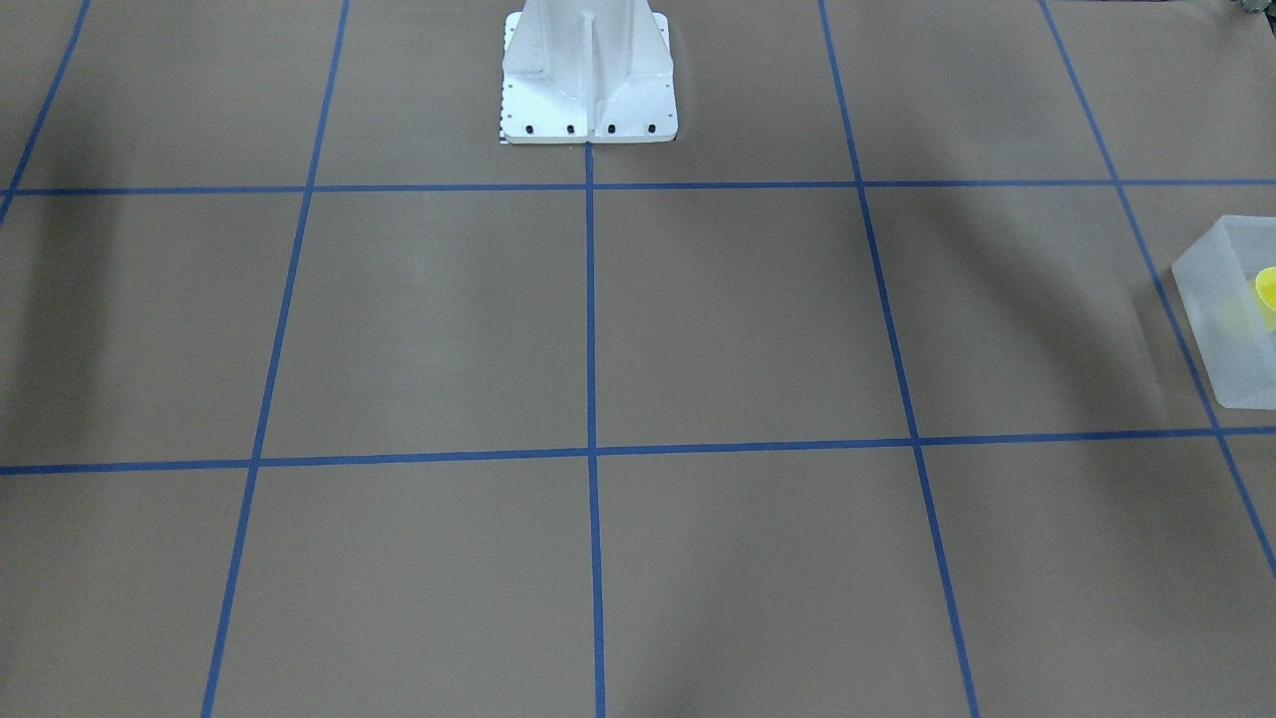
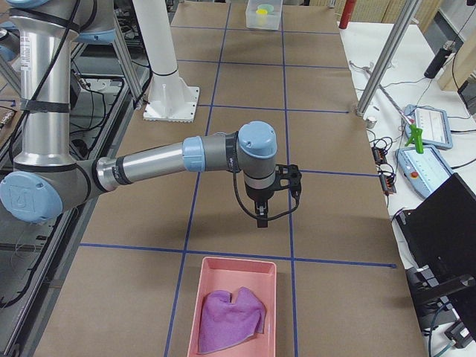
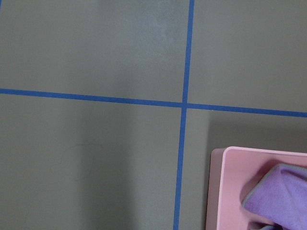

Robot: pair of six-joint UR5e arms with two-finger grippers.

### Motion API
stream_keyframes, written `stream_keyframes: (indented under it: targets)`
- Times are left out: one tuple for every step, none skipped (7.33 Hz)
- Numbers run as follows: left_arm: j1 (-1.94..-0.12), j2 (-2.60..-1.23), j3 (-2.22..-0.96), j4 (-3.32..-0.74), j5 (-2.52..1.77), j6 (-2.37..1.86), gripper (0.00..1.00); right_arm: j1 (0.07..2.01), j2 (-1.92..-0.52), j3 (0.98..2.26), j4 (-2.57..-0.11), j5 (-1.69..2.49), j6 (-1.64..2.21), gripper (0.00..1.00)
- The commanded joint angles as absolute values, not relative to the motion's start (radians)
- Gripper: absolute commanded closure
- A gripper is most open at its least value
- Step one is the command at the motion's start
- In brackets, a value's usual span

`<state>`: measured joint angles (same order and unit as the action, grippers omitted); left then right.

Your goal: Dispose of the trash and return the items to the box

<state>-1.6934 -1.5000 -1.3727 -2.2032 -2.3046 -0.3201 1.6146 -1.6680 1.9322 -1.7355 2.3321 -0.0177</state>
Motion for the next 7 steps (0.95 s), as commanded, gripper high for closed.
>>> stream_keyframes:
  targets:
    - [-1.69, -1.496, -1.677, -1.965, -2.303, -0.255, 0.01, 1.623, -1.707, 1.922, -1.723, 2.326, -0.024, 0.0]
    - [-1.675, -1.488, -1.722, -1.951, -2.31, -0.255, 0.01, 1.626, -1.727, 1.908, -1.721, 2.326, -0.025, 0.0]
    - [-1.605, -1.497, -1.735, -1.95, -2.316, -0.256, 0.01, 1.629, -1.742, 1.881, -1.721, 2.322, -0.026, 0.0]
    - [-1.565, -1.499, -1.732, -1.941, -2.312, -0.258, 0.01, 1.629, -1.74, 1.829, -1.721, 2.321, -0.026, 0.0]
    - [-1.556, -1.502, -1.749, -1.875, -2.313, -0.256, 0.01, 1.629, -1.736, 1.8, -1.72, 2.33, -0.018, 0.0]
    - [-1.534, -1.502, -1.767, -1.82, -2.312, -0.255, 0.01, 1.629, -1.741, 1.807, -1.72, 2.348, -0.018, 0.0]
    - [-1.534, -1.493, -1.752, -1.809, -2.313, -0.223, 0.01, 1.629, -1.738, 1.81, -1.72, 2.353, -0.017, 0.0]
